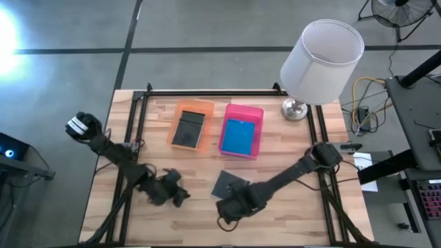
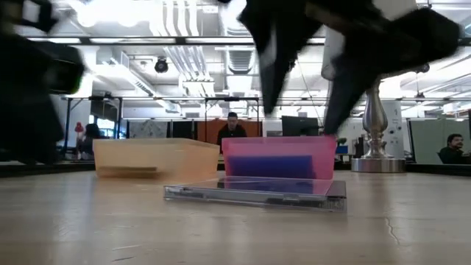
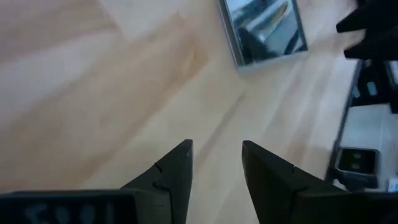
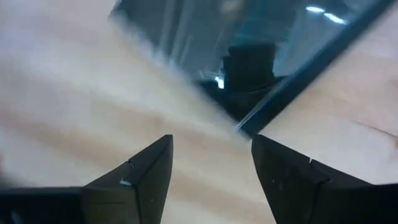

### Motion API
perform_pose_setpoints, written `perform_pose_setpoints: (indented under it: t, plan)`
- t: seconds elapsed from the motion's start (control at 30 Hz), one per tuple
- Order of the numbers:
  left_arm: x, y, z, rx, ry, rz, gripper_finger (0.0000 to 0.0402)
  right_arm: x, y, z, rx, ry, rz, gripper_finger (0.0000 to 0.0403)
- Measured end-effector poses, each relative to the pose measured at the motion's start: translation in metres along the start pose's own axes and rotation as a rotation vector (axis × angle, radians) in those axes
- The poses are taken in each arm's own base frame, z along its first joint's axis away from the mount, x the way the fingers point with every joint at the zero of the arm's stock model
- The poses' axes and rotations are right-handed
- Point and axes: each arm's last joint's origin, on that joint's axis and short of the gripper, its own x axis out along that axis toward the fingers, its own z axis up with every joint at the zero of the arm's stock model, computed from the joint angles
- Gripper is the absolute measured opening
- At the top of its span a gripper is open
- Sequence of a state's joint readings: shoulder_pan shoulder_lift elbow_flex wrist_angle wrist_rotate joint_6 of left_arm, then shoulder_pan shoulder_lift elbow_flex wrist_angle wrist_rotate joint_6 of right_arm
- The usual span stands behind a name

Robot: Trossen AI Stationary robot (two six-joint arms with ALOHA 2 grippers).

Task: Pick & place jewel cases by type
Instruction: Put the black CD case into the orange bin

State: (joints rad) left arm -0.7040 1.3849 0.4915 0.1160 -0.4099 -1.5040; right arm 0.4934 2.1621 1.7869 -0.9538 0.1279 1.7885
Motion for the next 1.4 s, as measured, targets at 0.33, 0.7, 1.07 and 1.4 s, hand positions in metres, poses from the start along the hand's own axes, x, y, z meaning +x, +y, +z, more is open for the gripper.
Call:
perform_pose_setpoints:
  t: [0.33,0.7,1.07,1.4]
  plan:
    - [0.027,-0.002,0.088,0.051,0.066,-0.152,0.0122,0.009,-0.047,-0.021,0.305,-0.123,0.050,0.0204]
    - [0.081,-0.008,0.101,0.110,0.201,-0.044,0.0122,0.045,-0.079,-0.025,0.456,-0.065,0.209,0.0250]
    - [0.114,-0.010,0.094,0.121,0.359,-0.059,0.0122,0.071,-0.094,-0.003,0.482,-0.099,0.308,0.0267]
    - [0.112,-0.007,0.090,0.126,0.384,-0.041,0.0122,0.081,-0.099,0.008,0.374,-0.166,0.453,0.0263]
